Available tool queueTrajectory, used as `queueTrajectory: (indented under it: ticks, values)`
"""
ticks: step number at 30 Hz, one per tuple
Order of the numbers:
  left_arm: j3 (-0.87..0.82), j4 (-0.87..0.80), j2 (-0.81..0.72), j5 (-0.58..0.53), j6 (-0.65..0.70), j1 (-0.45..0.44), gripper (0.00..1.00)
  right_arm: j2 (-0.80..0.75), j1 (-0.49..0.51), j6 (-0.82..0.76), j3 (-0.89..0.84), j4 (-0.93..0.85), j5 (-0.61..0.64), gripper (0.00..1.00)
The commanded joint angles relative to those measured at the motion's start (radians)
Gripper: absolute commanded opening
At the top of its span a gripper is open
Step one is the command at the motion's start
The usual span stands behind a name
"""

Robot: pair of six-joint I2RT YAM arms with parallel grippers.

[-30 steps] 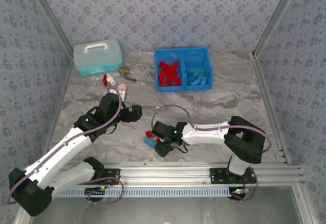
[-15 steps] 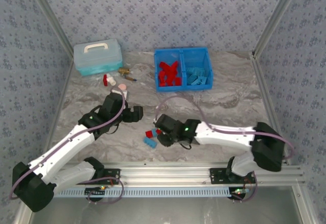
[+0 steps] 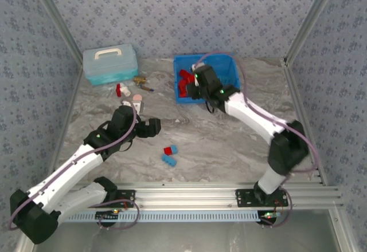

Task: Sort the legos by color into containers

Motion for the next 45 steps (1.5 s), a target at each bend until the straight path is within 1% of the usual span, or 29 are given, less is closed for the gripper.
queueTrajectory:
  ticks: [1,3,5,8,11,12,14,16,20,22,24,26,30,31,33,36,37,41,45]
  values:
    - [-0.032,0.041,-0.049,0.034,-0.029,-0.005,0.98,0.160,-0.059,-0.040,0.174,-0.079,-0.011,0.34]
    - [-0.045,0.069,-0.063,0.043,-0.020,-0.007,0.98,0.280,-0.082,-0.036,0.288,-0.107,-0.003,0.34]
    - [-0.059,0.104,-0.074,0.040,-0.008,-0.008,0.99,0.399,-0.102,-0.025,0.437,-0.162,-0.003,0.34]
    - [-0.087,0.138,-0.080,0.033,0.017,-0.007,0.99,0.515,-0.112,-0.010,0.596,-0.229,-0.020,0.36]
    - [-0.125,0.150,-0.090,0.027,0.019,-0.007,0.99,0.589,-0.108,0.006,0.697,-0.255,-0.031,0.38]
    - [-0.135,0.149,-0.095,0.027,0.017,-0.008,0.99,0.609,-0.105,0.015,0.726,-0.289,-0.029,0.39]
    - [-0.146,0.143,-0.106,0.030,0.016,-0.007,0.99,0.626,-0.103,0.028,0.749,-0.297,-0.034,0.44]
    - [-0.147,0.130,-0.117,0.032,0.016,-0.007,0.99,0.624,-0.100,0.039,0.751,-0.293,-0.037,0.54]
    - [-0.153,0.120,-0.134,0.047,0.003,-0.007,0.99,0.598,-0.089,0.029,0.760,-0.302,-0.033,0.59]
    - [-0.155,0.117,-0.129,0.063,-0.021,-0.008,0.99,0.565,-0.086,0.025,0.755,-0.306,-0.040,0.59]
    - [-0.157,0.120,-0.117,0.093,-0.057,-0.012,0.99,0.501,-0.081,0.017,0.720,-0.292,-0.054,0.59]
    - [-0.157,0.137,-0.100,0.104,-0.086,-0.038,0.99,0.405,-0.072,0.010,0.635,-0.228,-0.067,0.59]
    - [-0.105,0.090,-0.002,-0.022,-0.176,-0.129,0.99,0.179,-0.046,0.011,0.396,-0.107,-0.067,0.63]
    - [-0.086,0.076,0.032,-0.041,-0.199,-0.146,0.96,0.135,-0.039,0.014,0.347,-0.089,-0.057,0.65]
    - [-0.033,0.040,0.130,-0.050,-0.248,-0.179,0.88,0.038,-0.030,0.022,0.240,-0.053,-0.043,0.69]
    - [0.050,-0.035,0.275,-0.050,-0.328,-0.232,0.71,-0.062,-0.030,0.037,0.108,-0.015,-0.007,0.72]
    - [0.074,-0.053,0.313,-0.058,-0.345,-0.252,0.67,-0.083,-0.032,0.041,0.079,-0.007,0.006,0.73]
    - [0.171,-0.120,0.457,-0.126,-0.397,-0.316,0.60,-0.135,-0.054,0.074,-0.006,-0.010,0.015,0.77]
    - [0.253,-0.202,0.579,-0.162,-0.431,-0.330,0.55,-0.184,-0.062,0.085,-0.064,-0.011,0.018,0.83]
